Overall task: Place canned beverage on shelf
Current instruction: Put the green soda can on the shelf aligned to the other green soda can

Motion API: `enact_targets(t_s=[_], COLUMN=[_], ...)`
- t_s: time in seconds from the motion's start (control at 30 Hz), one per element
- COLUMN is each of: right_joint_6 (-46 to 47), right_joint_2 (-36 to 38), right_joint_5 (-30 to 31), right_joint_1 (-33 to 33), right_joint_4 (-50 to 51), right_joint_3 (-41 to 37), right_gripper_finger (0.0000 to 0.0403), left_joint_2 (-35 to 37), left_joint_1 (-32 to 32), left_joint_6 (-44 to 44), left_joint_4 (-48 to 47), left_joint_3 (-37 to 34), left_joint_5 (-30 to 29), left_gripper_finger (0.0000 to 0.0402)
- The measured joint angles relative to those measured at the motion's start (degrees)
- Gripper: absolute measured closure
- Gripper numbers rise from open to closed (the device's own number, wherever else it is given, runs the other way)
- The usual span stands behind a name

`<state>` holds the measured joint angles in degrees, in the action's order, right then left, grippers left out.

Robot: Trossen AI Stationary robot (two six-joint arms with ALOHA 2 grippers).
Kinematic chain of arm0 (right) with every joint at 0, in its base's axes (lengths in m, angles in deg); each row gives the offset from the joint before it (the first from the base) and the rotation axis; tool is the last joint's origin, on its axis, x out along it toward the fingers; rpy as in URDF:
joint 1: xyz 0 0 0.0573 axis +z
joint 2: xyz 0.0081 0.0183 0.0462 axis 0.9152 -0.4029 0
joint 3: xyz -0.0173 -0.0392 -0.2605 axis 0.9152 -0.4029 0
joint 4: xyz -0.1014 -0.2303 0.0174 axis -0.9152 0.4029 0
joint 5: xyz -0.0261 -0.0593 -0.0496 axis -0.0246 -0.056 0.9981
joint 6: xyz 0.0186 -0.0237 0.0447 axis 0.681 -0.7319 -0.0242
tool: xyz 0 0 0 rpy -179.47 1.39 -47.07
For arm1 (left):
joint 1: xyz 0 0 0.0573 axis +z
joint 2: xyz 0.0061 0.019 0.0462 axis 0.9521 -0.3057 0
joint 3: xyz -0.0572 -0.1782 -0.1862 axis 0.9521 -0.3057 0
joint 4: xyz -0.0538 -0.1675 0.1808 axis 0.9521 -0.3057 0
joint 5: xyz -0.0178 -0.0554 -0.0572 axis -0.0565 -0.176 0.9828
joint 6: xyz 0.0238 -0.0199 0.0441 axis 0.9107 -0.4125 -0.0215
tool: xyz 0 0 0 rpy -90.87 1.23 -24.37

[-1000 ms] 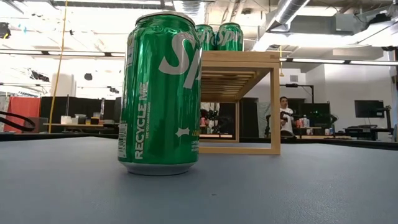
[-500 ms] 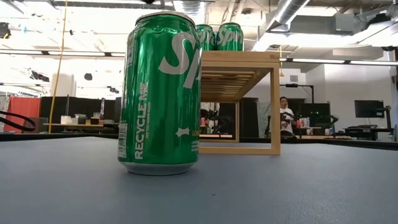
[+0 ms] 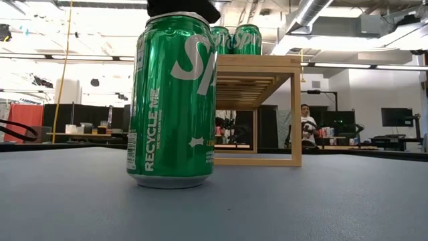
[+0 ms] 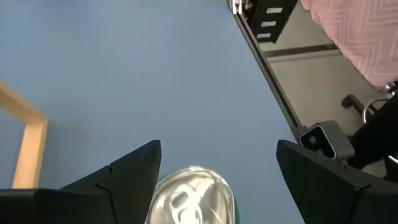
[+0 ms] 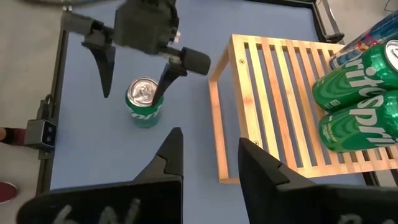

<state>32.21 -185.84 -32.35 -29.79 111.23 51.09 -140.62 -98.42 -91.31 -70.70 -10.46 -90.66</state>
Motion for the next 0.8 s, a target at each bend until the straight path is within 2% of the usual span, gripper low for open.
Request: enact_targets(t_s=[0.23,0.5,0.8], right_joint_6=[0.91,1.55,1.51], right_joint_2=[-0.07,-0.07,-0.07], right_joint_5=[-0.05,-0.09,-0.02], right_joint_1=[-0.02,-0.02,-0.02], right_joint_4=[-0.03,0.0,0.0], right_joint_3=[0.0,0.0,0.0], right_gripper_finger=[0.0305,0.0305,0.0305], left_joint_2=[-1.8,-1.78,-1.77], left_joint_1=[1.01,0.86,0.73], left_joint_6=[2.02,-2.4,-2.85], left_joint_4=[0.32,-9.48,-7.74], left_joint_3=[-0.66,-0.64,-0.63], left_joint_5=[0.72,-2.03,-1.03], left_gripper_finger=[0.0095,0.0096,0.0137])
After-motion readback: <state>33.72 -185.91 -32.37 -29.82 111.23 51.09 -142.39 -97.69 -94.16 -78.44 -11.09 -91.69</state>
